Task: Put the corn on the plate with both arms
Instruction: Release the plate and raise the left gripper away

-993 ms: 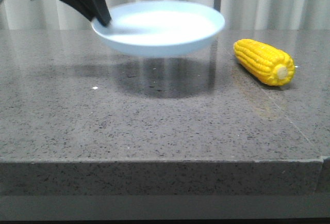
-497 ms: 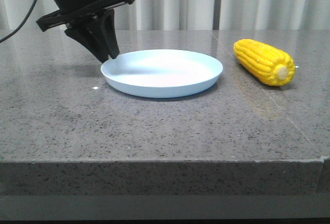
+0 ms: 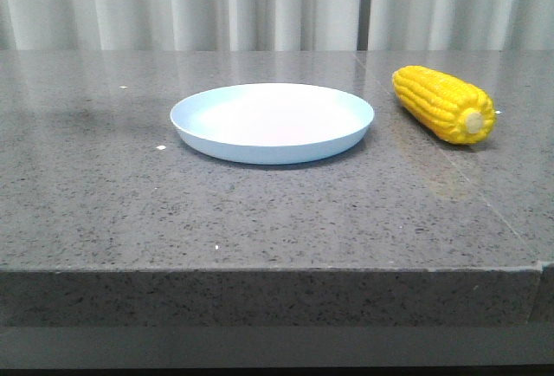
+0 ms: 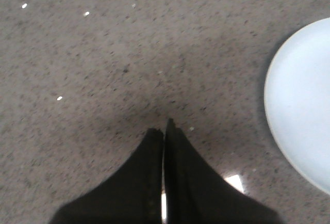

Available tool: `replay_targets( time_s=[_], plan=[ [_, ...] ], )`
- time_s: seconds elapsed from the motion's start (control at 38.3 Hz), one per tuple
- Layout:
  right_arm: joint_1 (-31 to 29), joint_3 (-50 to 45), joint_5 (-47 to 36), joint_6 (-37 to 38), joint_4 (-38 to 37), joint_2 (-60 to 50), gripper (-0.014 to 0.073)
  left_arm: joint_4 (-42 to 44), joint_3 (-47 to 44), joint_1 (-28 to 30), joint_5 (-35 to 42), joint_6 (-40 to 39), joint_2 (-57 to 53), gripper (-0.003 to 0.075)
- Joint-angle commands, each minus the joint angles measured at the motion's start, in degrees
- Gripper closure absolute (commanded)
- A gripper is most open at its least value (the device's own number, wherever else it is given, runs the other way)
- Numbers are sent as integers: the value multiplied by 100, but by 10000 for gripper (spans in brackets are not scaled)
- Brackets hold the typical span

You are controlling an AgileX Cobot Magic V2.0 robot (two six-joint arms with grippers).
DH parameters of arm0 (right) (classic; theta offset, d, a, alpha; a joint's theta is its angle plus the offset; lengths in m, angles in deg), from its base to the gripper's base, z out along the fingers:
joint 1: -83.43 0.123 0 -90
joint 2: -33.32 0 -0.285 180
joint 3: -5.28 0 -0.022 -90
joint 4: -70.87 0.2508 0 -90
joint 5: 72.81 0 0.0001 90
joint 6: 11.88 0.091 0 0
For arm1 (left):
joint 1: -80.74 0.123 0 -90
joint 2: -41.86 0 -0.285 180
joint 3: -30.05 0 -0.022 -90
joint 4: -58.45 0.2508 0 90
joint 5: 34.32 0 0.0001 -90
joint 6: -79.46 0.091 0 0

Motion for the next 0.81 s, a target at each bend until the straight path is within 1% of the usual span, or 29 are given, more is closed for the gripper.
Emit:
replay_targets(
  time_s=[0.0,0.1,0.16,0.31,0.5,0.6,0.78],
  plan=[
    [-41,199,-441,-52,44,74,1,152,-325,306,315,-123,-670,741],
    [-41,199,-441,-52,44,74,1,85,-1008,606,598,-133,-1190,741],
    [-41,199,-441,-52,44,74,1,16,-1402,690,951,-133,-1472,741],
    [-41,199,-441,-52,44,74,1,-2,-2754,707,2140,-232,-2493,741],
    [-41,199,-441,-52,44,74,1,-2,-4140,707,3217,-234,-3932,741],
    [-41,199,-441,-52,44,74,1,-2,-4861,707,3628,-234,-4859,741],
    [-41,199,-441,-52,44,74,1,-2,-5967,707,4016,-234,-6555,741]
  ],
)
